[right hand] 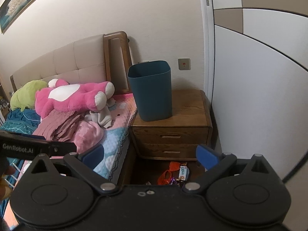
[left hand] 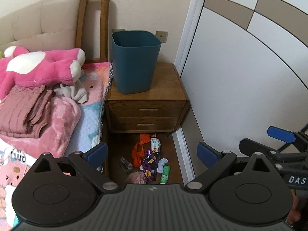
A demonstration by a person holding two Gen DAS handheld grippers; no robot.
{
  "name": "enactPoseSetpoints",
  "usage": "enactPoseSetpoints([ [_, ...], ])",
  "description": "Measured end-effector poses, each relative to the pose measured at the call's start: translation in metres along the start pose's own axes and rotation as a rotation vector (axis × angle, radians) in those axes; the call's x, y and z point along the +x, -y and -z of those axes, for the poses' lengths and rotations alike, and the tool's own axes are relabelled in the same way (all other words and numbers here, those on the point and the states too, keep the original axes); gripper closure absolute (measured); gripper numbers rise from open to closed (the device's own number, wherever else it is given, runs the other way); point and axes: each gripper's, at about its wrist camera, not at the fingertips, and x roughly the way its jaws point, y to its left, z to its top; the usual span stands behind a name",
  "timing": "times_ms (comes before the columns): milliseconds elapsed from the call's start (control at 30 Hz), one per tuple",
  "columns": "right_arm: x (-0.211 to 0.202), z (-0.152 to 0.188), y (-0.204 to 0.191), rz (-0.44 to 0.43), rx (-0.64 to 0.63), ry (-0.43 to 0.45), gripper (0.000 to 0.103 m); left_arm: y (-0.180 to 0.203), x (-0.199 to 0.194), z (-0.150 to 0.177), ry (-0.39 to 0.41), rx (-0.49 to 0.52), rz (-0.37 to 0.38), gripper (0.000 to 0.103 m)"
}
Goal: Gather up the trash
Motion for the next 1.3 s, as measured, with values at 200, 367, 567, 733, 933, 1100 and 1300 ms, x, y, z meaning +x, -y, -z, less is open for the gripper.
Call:
enactPoseSetpoints([
  [200, 0.039, 0.005, 0.000, 0.012, -0.027, -0.026, 0.000, -0.014, 0.067, -0.007, -0.106, 0.067, 0.012, 0.003],
  [367, 0.090, 0.023, 0.018, 0.009, -0.059, -0.115, 0.000, -0.022, 0.147, 0.003, -0.211, 0.062, 0.011, 0.003],
  [567, 0.182, 0.072, 0.057, -0.051, -0.093, -0.264, 0.002, -0.032, 0.265, 0.037, -0.322, 0.011, -0.065, 0.003],
  [733, 0.274, 0.143, 0.082, -0.090, -0.164, -0.382, 0.006, -0.045, 0.378, 0.082, -0.412, -0.069, -0.100, 0.003],
  [933, 0.385, 0.250, 0.107, -0.092, -0.224, -0.544, 0.010, -0.061, 0.516, 0.162, -0.547, -0.150, -0.115, 0.003],
  [1100, 0.469, 0.347, 0.125, -0.101, -0.238, -0.677, 0.017, -0.070, 0.617, 0.236, -0.636, -0.110, -0.140, 0.003],
  [1300, 0.536, 0.442, 0.140, -0.116, -0.276, -0.773, 0.020, -0.090, 0.709, 0.298, -0.684, -0.076, -0.142, 0.003],
])
